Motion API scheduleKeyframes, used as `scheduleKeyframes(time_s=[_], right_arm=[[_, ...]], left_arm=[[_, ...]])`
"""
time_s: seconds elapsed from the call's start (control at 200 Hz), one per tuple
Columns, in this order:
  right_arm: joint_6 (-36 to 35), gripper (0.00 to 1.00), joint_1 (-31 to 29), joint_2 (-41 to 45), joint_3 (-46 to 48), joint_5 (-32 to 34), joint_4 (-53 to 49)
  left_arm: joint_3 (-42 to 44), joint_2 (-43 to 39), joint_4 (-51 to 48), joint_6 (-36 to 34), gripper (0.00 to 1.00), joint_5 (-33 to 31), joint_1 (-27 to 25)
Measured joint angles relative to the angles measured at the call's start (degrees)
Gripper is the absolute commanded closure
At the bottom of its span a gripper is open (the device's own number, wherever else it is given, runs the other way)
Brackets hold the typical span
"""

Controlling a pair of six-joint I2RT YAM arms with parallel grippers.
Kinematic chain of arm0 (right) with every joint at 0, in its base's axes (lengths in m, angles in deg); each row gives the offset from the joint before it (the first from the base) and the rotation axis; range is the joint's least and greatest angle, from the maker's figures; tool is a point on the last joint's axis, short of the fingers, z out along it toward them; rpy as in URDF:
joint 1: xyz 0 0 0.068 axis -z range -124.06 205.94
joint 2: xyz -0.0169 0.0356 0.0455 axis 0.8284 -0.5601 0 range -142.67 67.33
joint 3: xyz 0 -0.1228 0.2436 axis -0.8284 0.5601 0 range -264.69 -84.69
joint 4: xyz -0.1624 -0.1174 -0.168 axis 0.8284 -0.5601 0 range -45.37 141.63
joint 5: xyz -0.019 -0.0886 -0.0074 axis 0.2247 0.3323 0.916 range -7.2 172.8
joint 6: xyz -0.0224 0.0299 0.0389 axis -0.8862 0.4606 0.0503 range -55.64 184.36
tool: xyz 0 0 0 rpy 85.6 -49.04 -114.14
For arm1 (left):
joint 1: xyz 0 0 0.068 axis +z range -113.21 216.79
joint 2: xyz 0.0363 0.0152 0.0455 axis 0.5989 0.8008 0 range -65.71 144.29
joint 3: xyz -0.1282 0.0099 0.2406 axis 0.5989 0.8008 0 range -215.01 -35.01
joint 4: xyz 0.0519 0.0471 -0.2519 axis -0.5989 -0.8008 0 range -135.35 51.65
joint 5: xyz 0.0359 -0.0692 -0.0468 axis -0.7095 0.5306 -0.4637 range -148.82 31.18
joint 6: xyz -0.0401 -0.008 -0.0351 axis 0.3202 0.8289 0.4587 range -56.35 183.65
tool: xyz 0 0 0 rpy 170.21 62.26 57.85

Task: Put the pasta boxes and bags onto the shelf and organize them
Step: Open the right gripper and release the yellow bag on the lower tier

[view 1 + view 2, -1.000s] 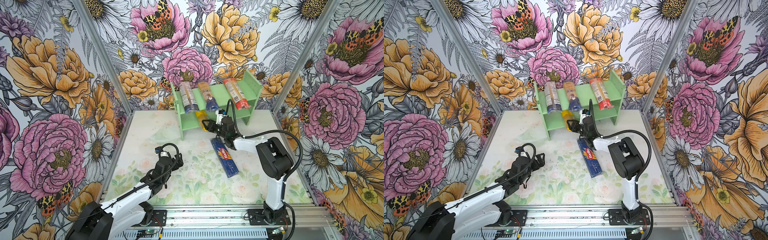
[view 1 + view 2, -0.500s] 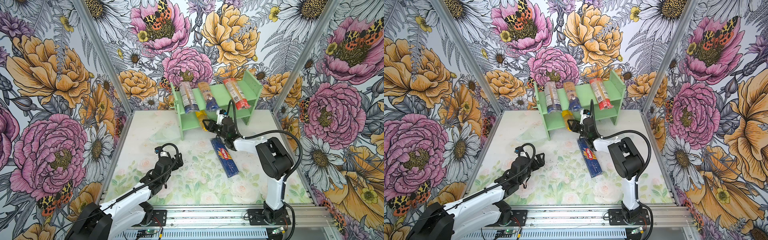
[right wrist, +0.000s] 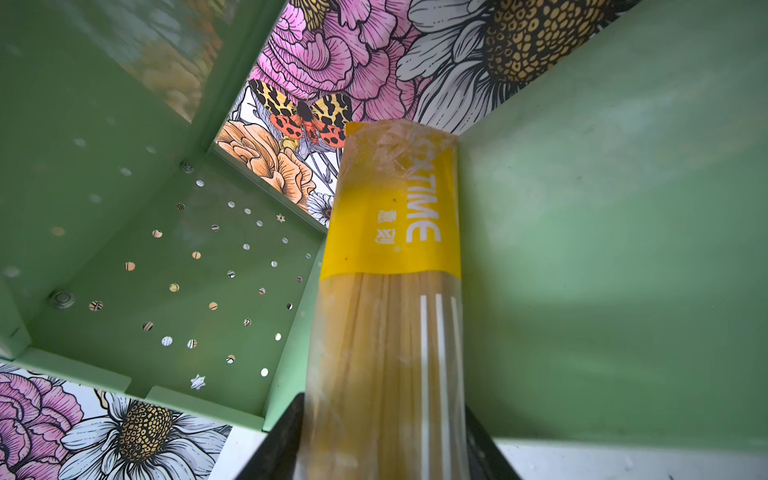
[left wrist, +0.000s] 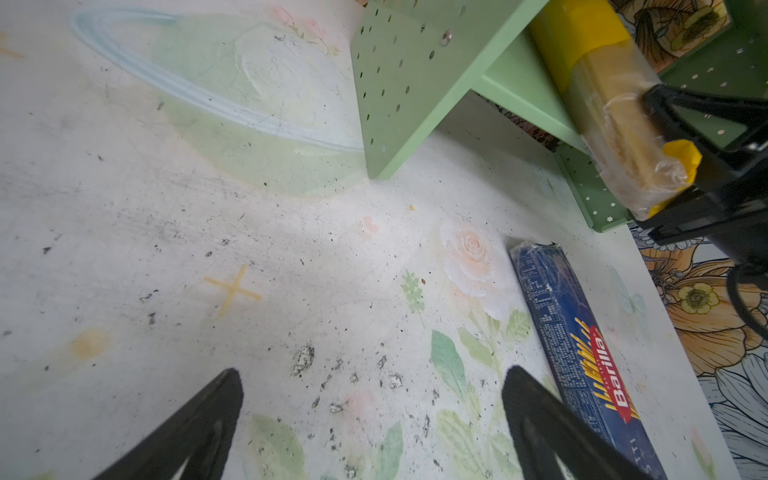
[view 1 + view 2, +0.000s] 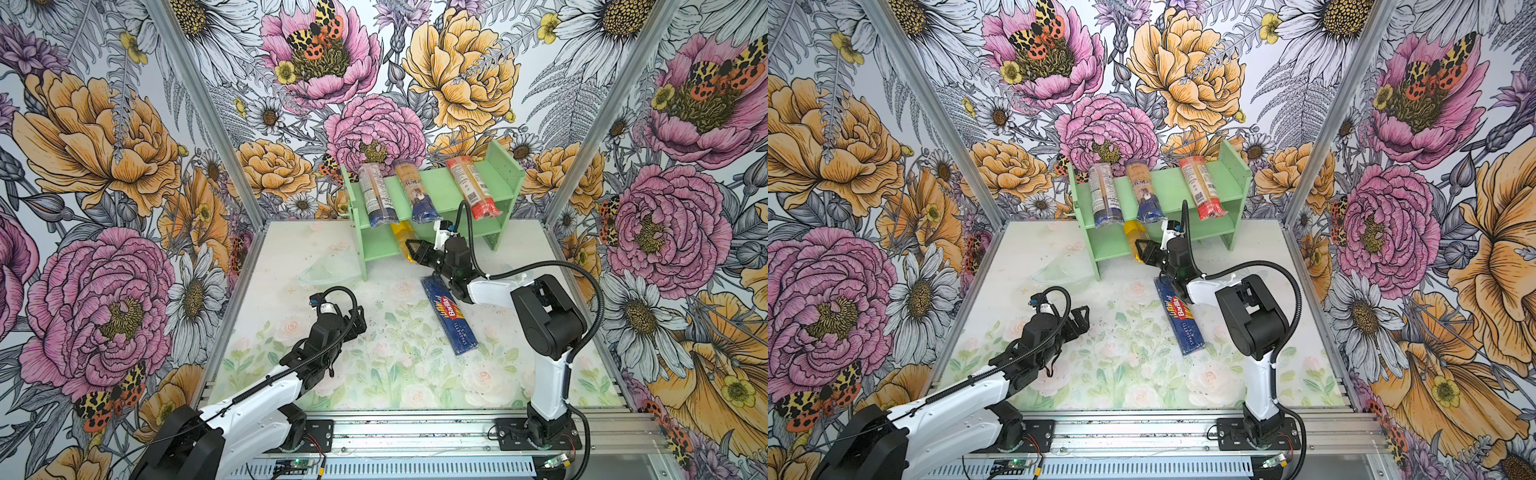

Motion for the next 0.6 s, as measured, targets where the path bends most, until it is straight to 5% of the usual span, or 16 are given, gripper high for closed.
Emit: scheduleKeyframes(time_s=[0.375, 0.601], right_arm=[[-0.33, 0.47, 0.00, 0.46, 0.37, 0.17, -0.04], [-2.25, 0.33, 0.00, 2.95, 0.79, 0.11, -0.70]], left_arm=[[0.00, 0.00, 0.00, 0.00, 0.01, 0.00, 0.00], [0.00, 0.00, -0.02, 0.00, 0.01, 0.00, 0.00]])
